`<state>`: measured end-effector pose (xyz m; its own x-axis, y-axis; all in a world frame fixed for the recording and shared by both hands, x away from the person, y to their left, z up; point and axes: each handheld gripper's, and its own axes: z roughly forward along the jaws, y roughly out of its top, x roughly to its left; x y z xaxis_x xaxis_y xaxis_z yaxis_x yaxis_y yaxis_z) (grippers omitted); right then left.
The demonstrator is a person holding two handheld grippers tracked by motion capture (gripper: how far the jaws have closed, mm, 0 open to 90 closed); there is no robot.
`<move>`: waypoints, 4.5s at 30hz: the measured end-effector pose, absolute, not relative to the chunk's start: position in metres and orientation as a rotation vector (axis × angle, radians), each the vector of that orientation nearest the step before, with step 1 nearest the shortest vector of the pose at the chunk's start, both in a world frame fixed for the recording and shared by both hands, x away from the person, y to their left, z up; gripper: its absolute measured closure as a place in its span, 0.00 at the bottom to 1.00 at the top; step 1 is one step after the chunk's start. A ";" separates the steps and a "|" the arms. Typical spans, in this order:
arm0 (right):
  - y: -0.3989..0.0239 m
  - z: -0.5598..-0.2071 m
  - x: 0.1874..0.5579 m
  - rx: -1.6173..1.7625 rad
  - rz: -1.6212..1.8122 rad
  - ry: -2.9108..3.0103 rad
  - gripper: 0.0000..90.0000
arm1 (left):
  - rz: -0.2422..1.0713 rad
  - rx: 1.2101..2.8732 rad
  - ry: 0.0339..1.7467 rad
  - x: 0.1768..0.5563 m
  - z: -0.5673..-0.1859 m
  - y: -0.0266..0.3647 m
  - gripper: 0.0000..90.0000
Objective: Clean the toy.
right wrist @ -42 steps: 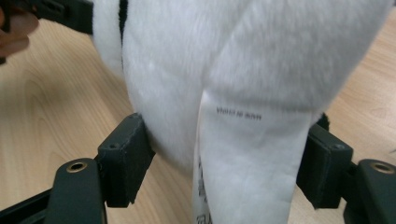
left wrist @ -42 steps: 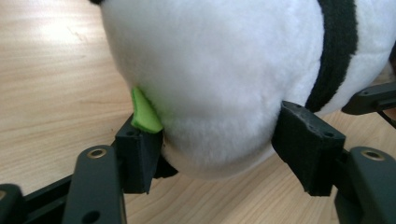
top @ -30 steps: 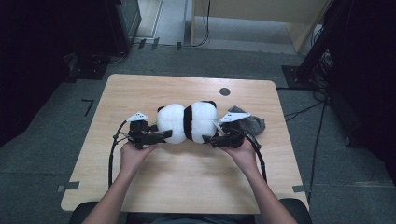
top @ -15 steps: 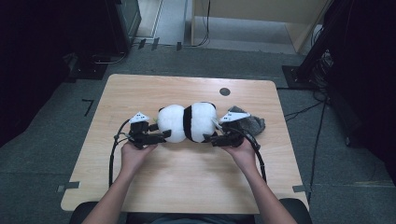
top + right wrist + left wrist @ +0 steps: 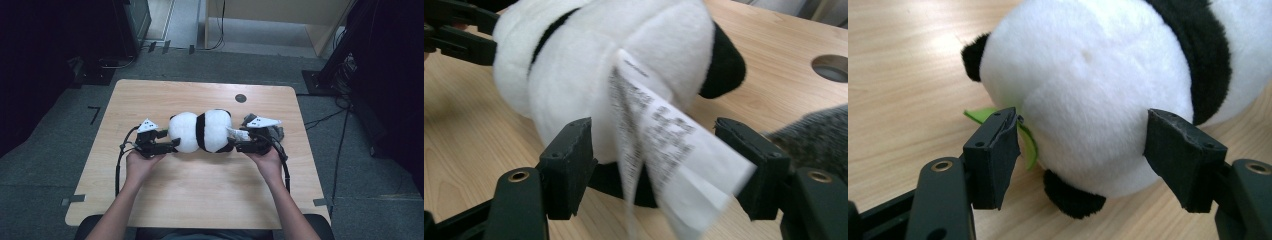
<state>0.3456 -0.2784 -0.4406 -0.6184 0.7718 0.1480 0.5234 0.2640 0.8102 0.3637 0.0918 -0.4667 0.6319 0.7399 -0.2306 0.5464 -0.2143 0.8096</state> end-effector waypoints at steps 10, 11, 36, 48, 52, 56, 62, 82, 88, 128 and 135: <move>-0.304 -0.442 0.343 1.206 1.269 2.160 0.41 | 0.234 1.901 1.030 0.371 -0.469 0.091 0.33; -0.306 -0.444 0.343 1.213 1.266 2.152 0.41 | 0.231 1.899 1.031 0.371 -0.469 0.092 0.32; -0.331 -0.485 0.350 1.230 1.107 1.851 0.44 | 0.211 1.900 1.035 0.373 -0.473 0.091 0.32; -0.347 -0.507 0.369 1.338 1.092 1.802 0.47 | 0.209 1.881 1.030 0.371 -0.475 0.090 0.32; -0.351 -0.516 0.377 1.372 1.093 1.793 0.50 | 0.208 1.878 1.026 0.372 -0.476 0.090 0.32; -0.351 -0.518 0.380 1.412 1.077 1.805 0.56 | 0.203 1.876 1.026 0.372 -0.477 0.089 0.32; -0.347 -0.519 0.386 1.475 0.995 1.861 0.63 | 0.196 1.872 1.031 0.372 -0.478 0.090 0.32; -0.337 -0.522 0.390 1.456 0.867 1.921 0.68 | 0.229 1.874 1.023 0.368 -0.477 0.089 0.32; -0.340 -0.521 0.389 1.478 0.915 1.928 0.84 | 0.187 1.879 1.041 0.371 -0.478 0.091 0.31; -0.313 -0.401 0.397 1.362 1.087 2.063 0.85 | 0.210 1.873 0.939 0.380 -0.484 0.080 0.16; -0.297 -0.382 0.405 1.319 1.082 2.097 0.85 | 0.197 1.865 0.935 0.380 -0.487 0.081 0.16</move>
